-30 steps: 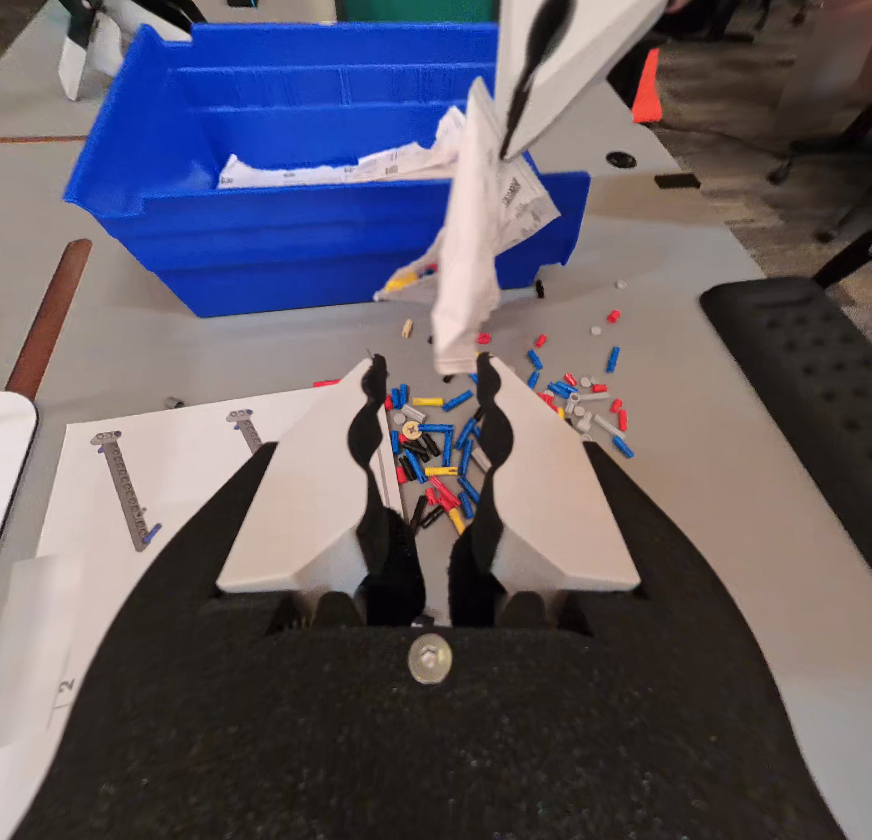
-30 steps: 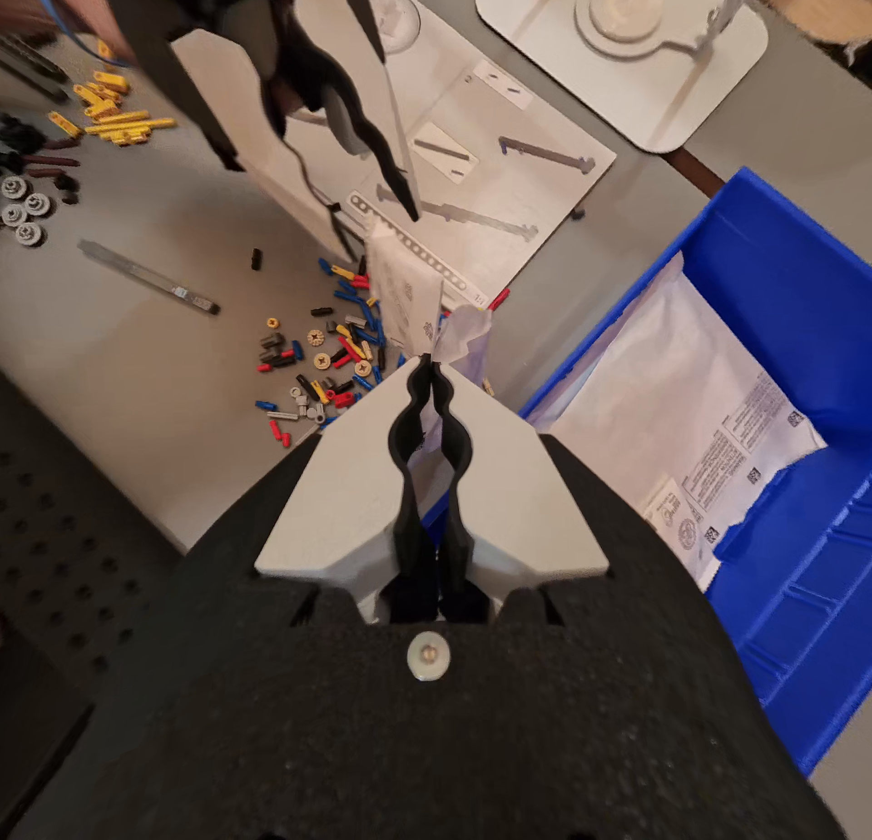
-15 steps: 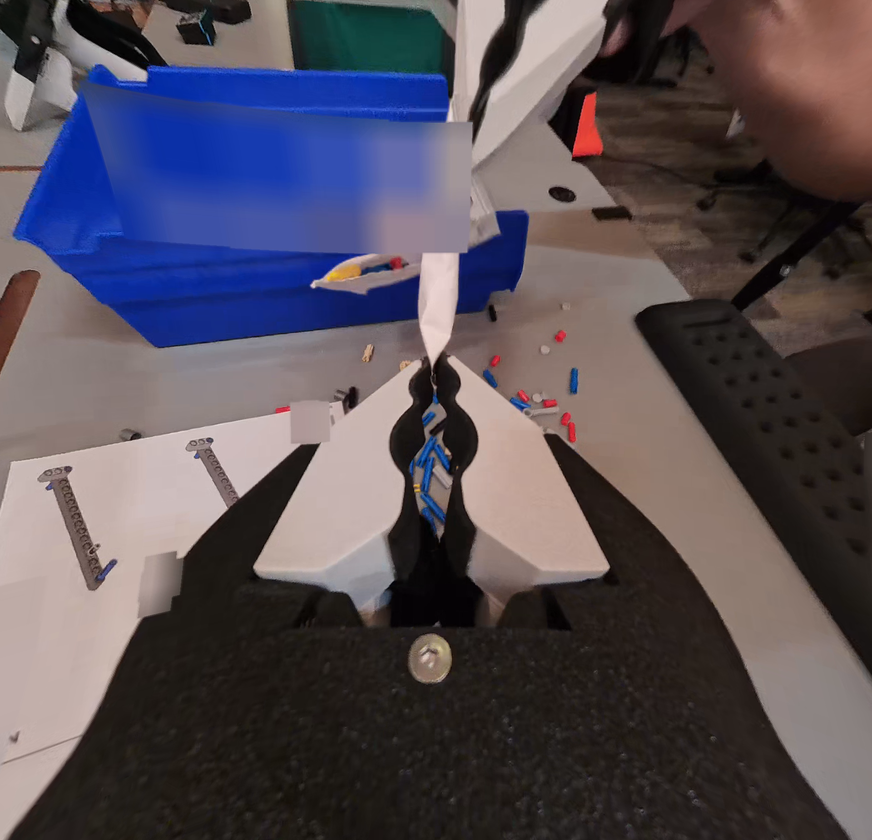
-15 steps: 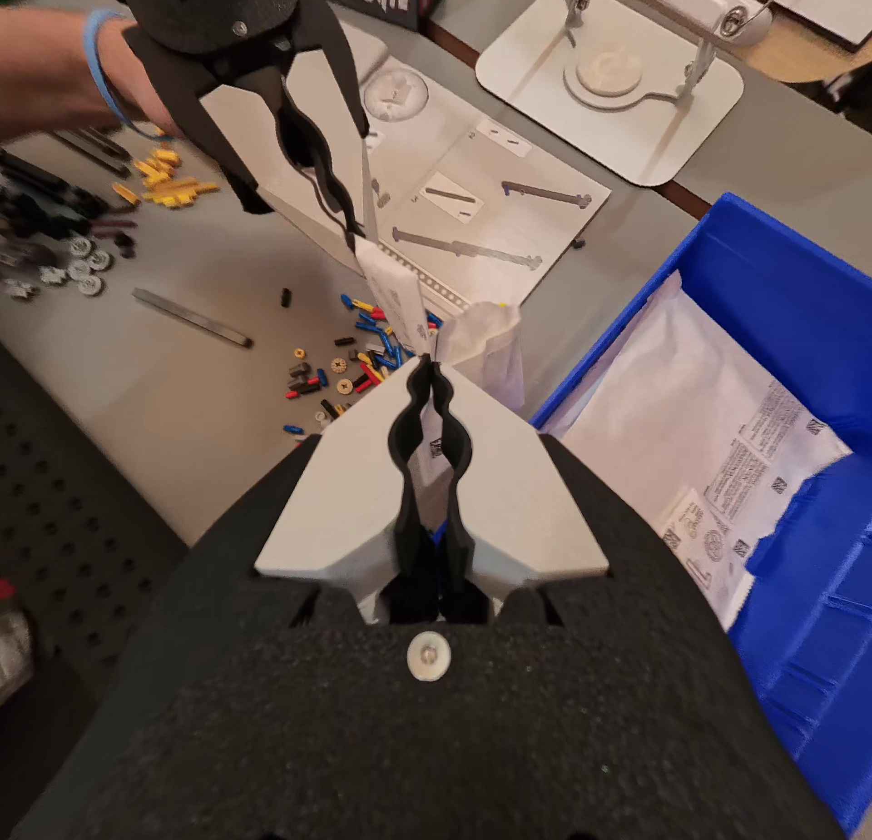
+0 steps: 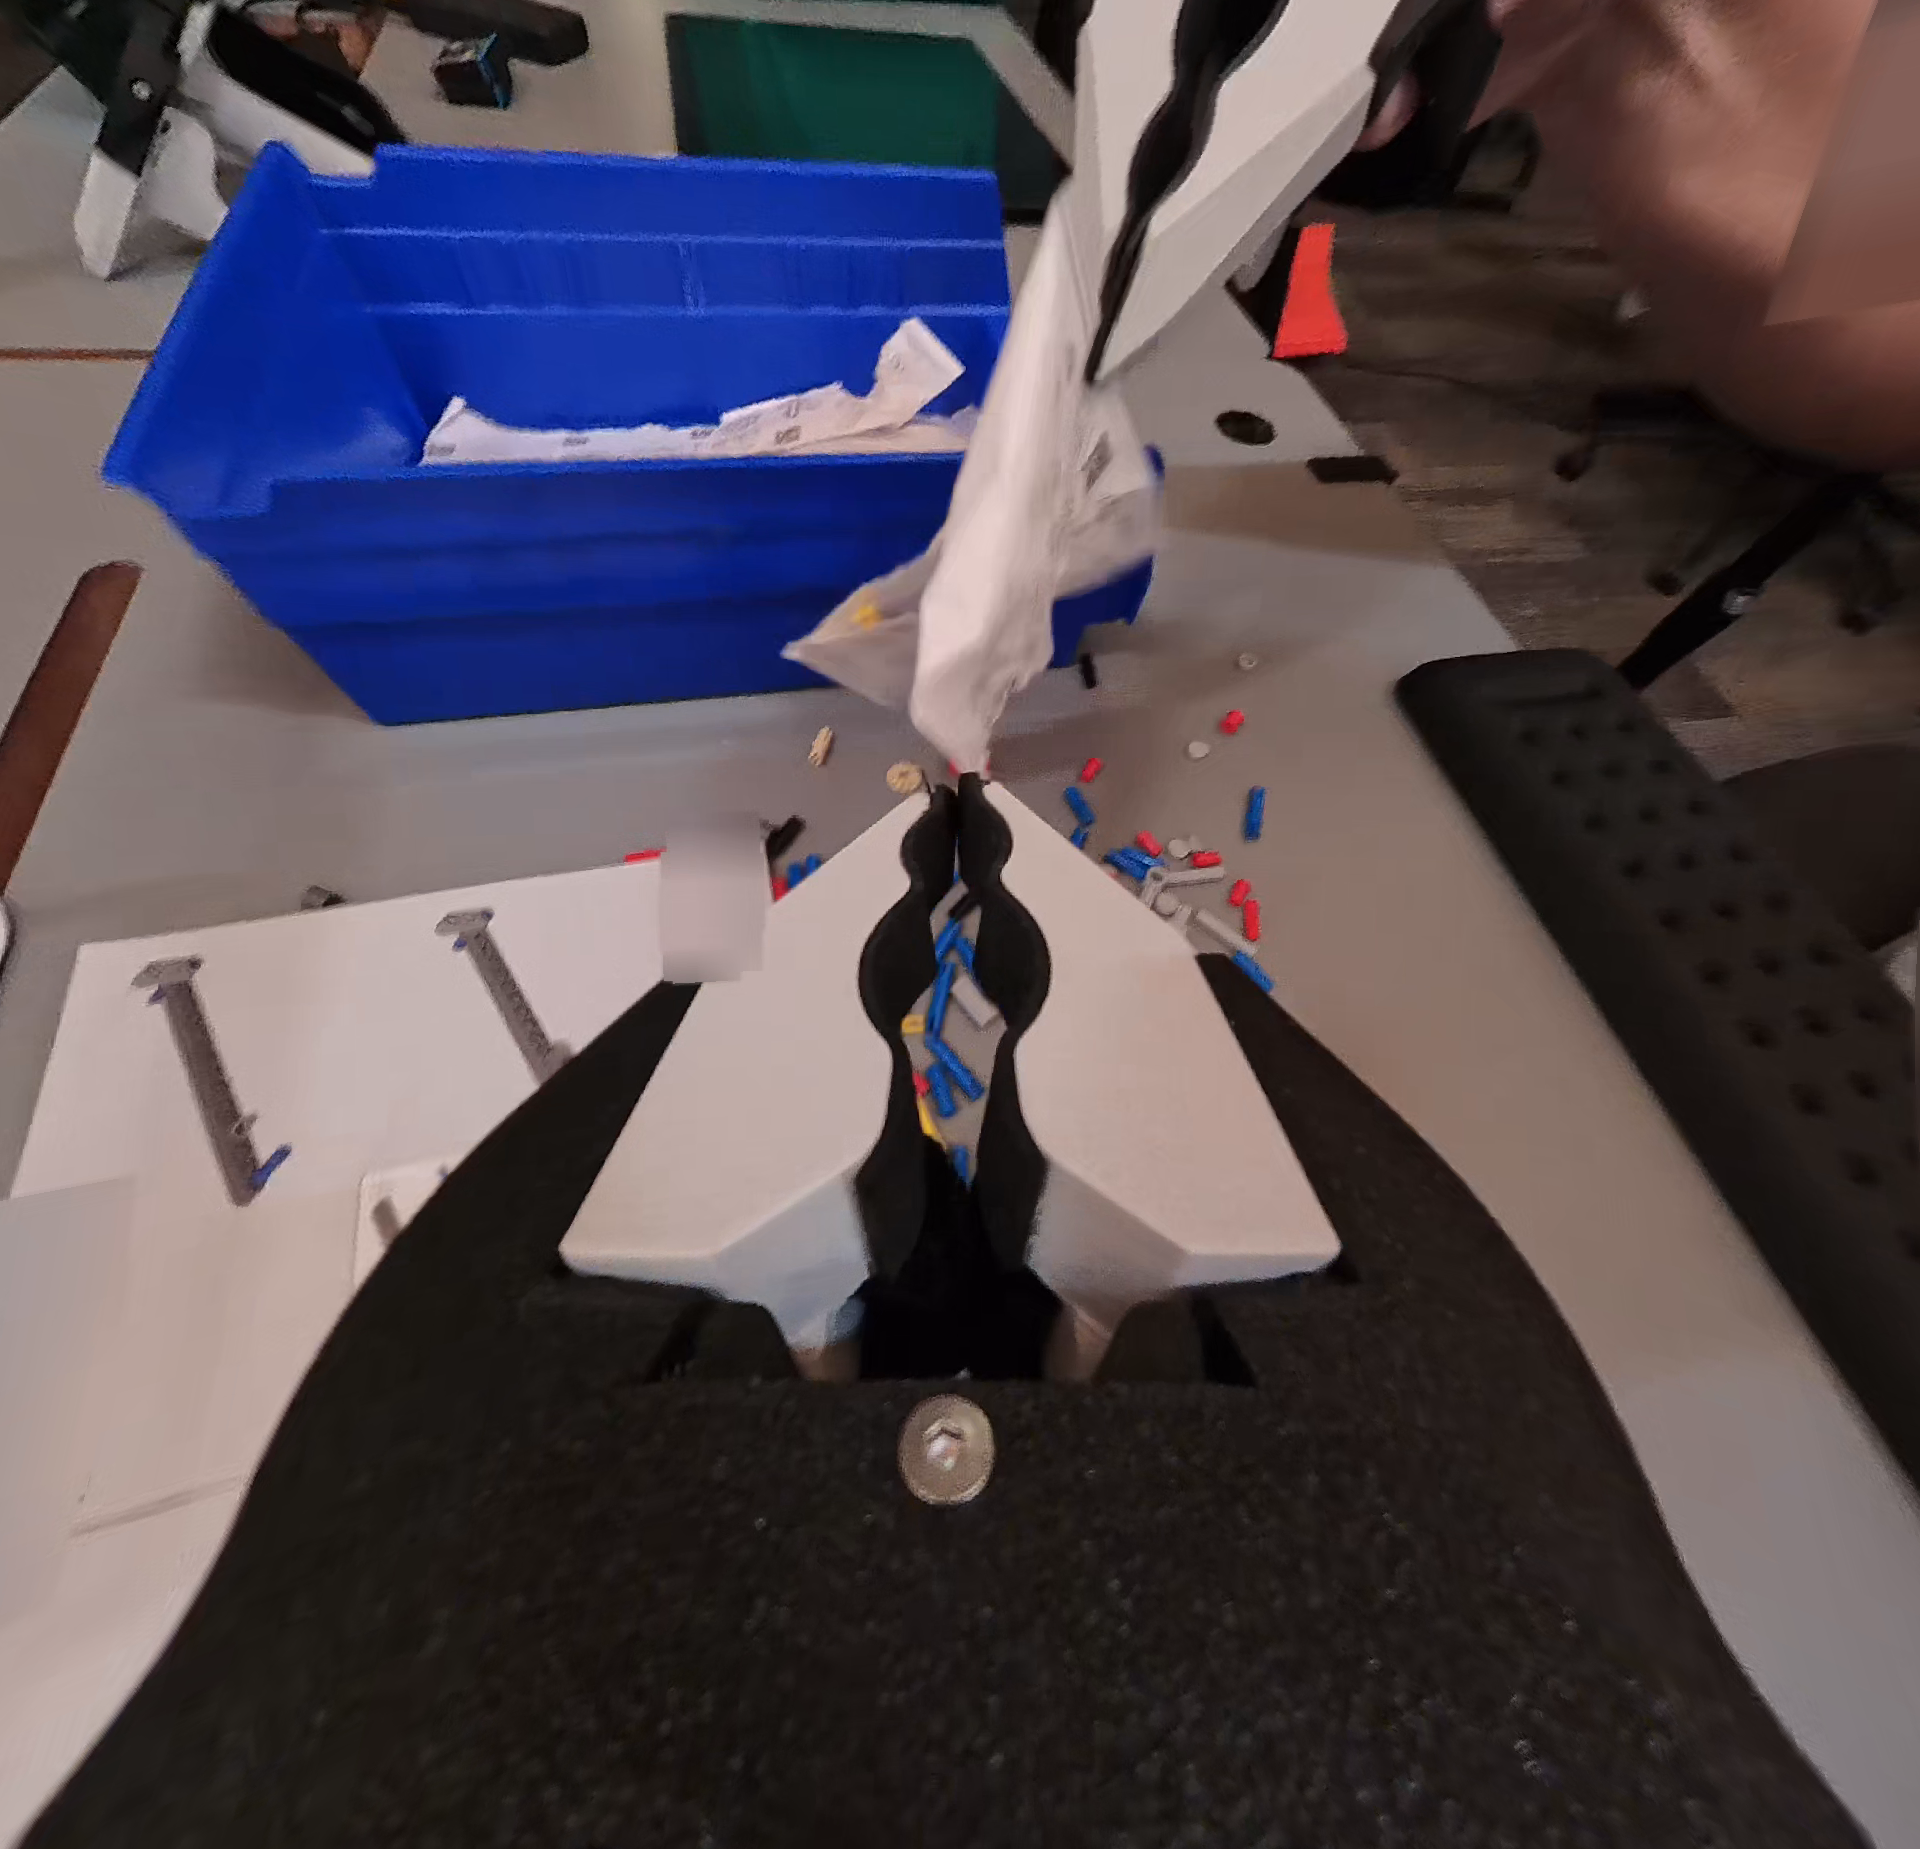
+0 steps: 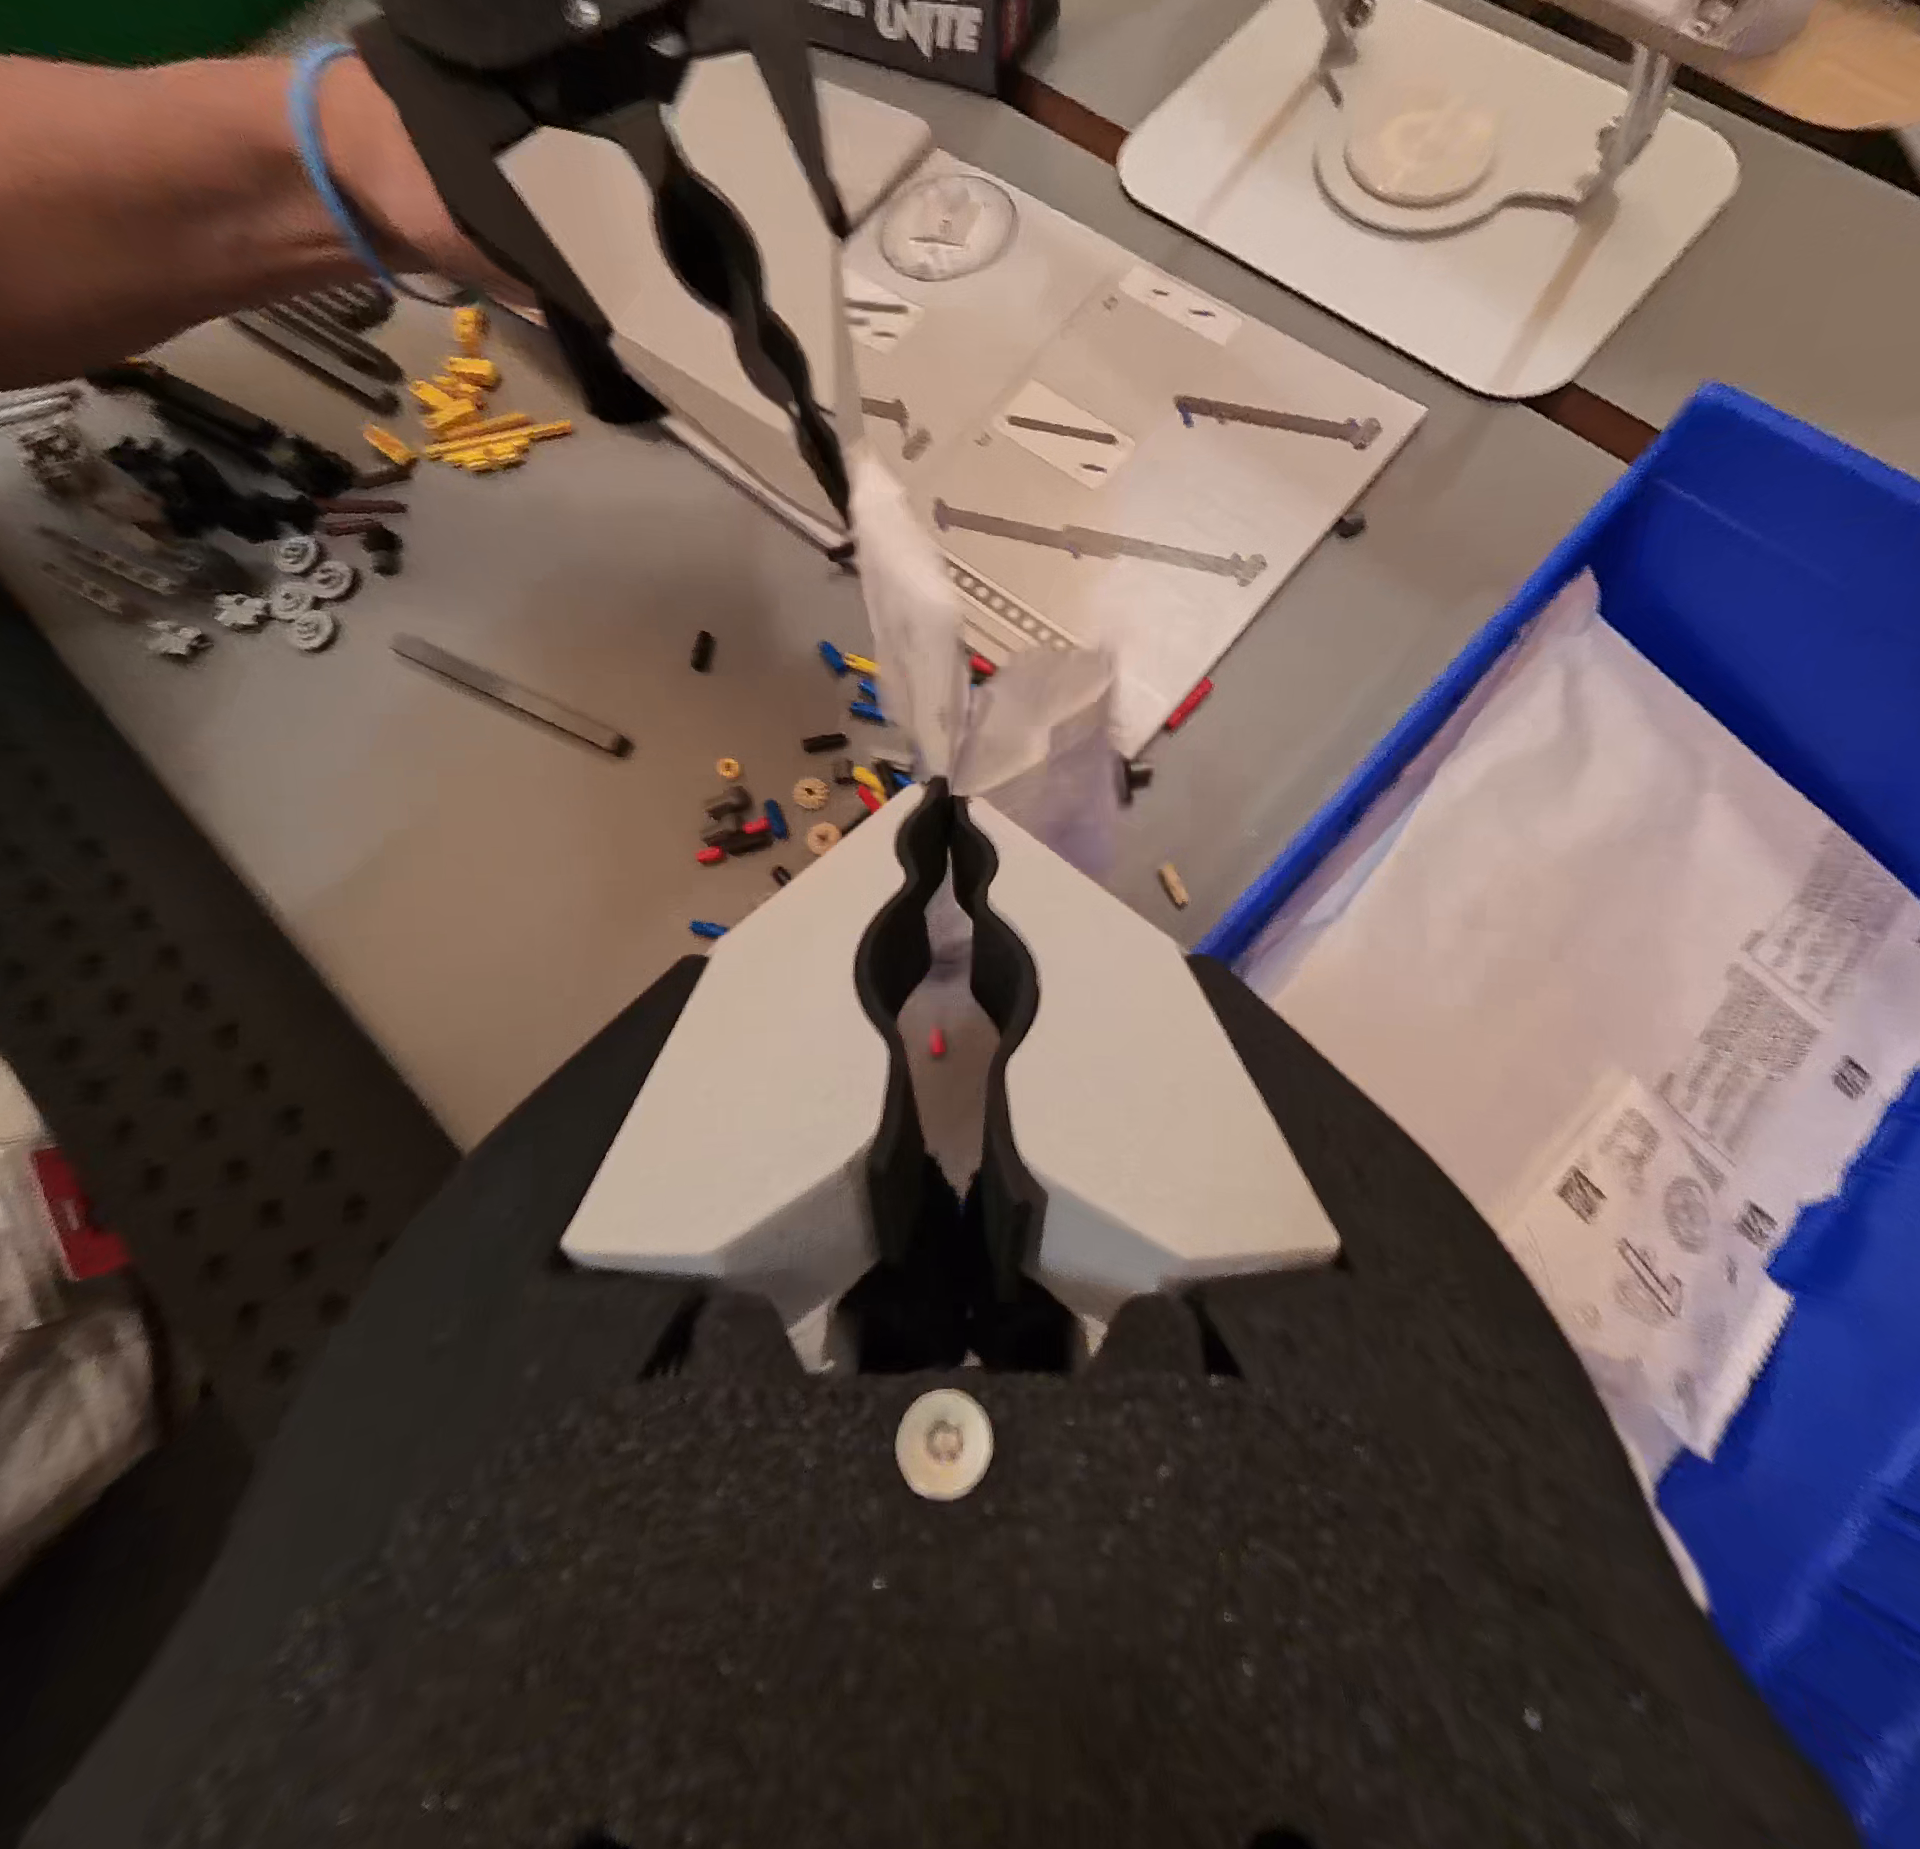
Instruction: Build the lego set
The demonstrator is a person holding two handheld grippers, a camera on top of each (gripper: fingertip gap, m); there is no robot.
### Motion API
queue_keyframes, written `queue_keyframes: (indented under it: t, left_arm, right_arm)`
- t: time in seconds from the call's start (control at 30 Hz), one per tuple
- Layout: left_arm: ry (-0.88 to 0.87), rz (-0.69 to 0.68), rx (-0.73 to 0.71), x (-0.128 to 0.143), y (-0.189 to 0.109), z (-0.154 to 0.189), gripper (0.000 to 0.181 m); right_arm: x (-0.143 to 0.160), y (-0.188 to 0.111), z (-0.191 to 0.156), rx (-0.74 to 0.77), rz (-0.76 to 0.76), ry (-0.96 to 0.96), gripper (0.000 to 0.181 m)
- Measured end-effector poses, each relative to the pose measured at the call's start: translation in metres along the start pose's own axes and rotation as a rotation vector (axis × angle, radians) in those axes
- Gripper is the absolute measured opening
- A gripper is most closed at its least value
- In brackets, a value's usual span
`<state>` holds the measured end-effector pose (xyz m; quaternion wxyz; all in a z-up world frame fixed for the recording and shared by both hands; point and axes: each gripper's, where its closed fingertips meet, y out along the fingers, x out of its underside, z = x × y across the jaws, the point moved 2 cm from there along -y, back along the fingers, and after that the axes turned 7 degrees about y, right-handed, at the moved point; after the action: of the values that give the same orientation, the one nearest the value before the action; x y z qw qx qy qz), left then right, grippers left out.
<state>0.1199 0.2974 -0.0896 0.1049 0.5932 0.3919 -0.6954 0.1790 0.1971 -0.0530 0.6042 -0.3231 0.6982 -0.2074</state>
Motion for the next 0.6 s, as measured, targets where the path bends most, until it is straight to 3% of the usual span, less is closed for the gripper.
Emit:
queue_keyframes:
  t: [0.17, 0.27, 0.33, 0.4, 0.5, 0.6]
  left_arm:
    - [0.017, 0.022, -0.052, 0.000, -0.019, 0.013, 0.010]
    - [-0.014, -0.054, -0.123, 0.009, -0.042, 0.021, 0.038]
    - [-0.053, -0.085, -0.179, 0.017, -0.063, 0.030, 0.038]
    - [-0.079, -0.068, -0.216, 0.021, -0.080, 0.044, 0.036]
    - [-0.135, -0.060, -0.247, 0.028, -0.097, 0.064, 0.035]
    - [-0.151, -0.075, -0.307, 0.036, -0.106, 0.077, 0.033]
  right_arm:
    - [-0.004, -0.020, 0.001, 0.009, 0.079, -0.024, 0.000]
    - [-0.019, -0.065, 0.025, 0.213, 0.176, -0.113, 0.000]
    - [-0.023, -0.090, 0.051, 0.397, 0.174, -0.179, 0.000]
    - [-0.012, -0.089, 0.075, 0.505, 0.079, -0.251, 0.000]
    - [-0.002, -0.066, 0.083, 0.403, 0.042, -0.159, 0.000]
    - [-0.010, -0.060, 0.071, 0.279, 0.134, -0.096, 0.000]
